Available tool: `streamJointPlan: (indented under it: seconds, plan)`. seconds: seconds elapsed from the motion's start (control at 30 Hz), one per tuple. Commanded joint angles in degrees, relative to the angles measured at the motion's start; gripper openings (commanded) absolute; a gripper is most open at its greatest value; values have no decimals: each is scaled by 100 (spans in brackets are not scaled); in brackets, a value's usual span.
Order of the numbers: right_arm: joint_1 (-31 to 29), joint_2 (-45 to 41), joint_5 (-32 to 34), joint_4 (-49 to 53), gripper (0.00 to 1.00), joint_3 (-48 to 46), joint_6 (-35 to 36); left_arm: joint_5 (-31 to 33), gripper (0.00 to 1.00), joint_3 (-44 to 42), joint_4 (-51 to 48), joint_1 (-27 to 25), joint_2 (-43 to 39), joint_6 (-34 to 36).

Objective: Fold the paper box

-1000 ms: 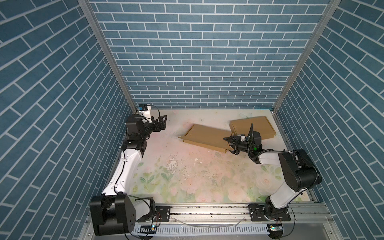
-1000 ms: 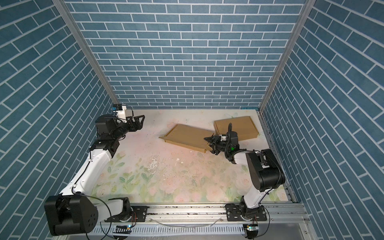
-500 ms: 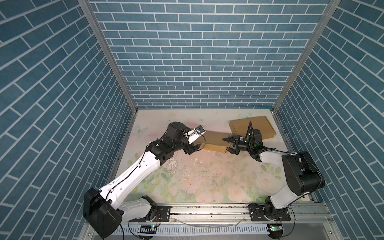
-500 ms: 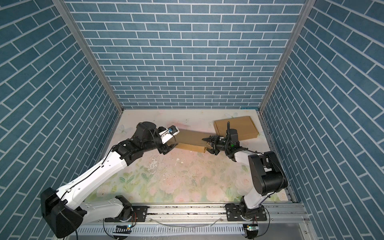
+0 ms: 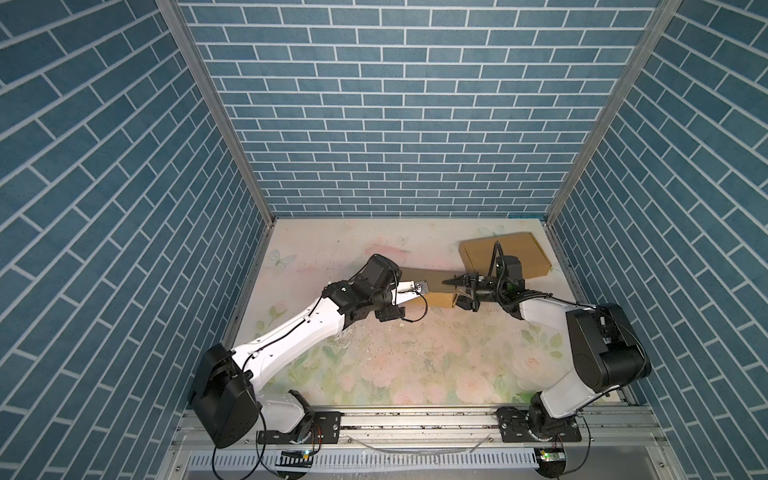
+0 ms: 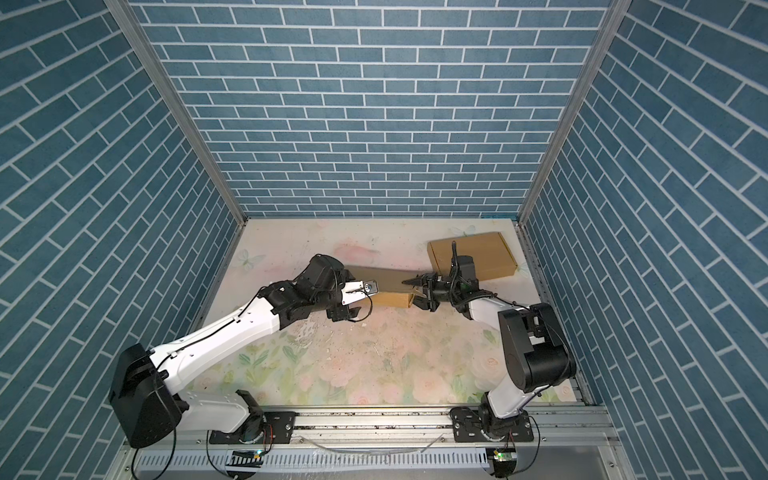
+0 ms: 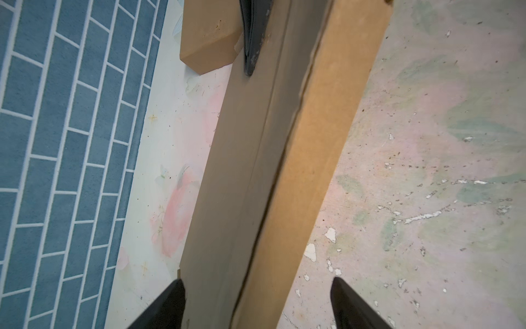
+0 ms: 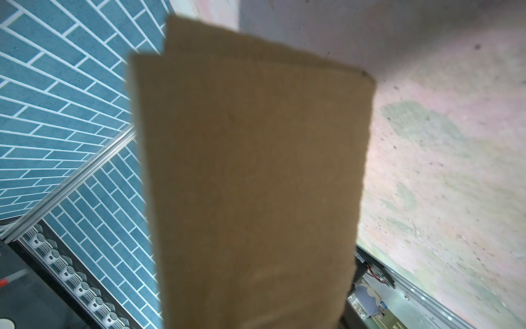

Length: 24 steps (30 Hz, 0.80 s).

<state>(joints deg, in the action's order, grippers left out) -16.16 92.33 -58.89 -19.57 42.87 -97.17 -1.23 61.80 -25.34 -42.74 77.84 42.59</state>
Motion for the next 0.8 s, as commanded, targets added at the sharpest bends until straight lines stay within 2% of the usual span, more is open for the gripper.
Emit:
streamJointPlan:
  seconds: [0.0,0.3,0.57,0.67,0.77]
  plan:
    - [24,-141,-321,89,40,250,18,243,81,-242,249,-109,-23,152]
    - [52,-96,-531,-173,39,208,-321,696,80,-911,1112,-333,-271,425]
    - [50,-181,-763,-284,39,73,-516,1181,68,-1411,2127,-468,-309,960]
    - [50,-203,-790,-297,40,11,-515,1209,61,-1435,2170,-477,-355,1043]
    - [51,-194,-799,-351,46,-7,-546,1183,57,-1396,2039,-481,-377,1032]
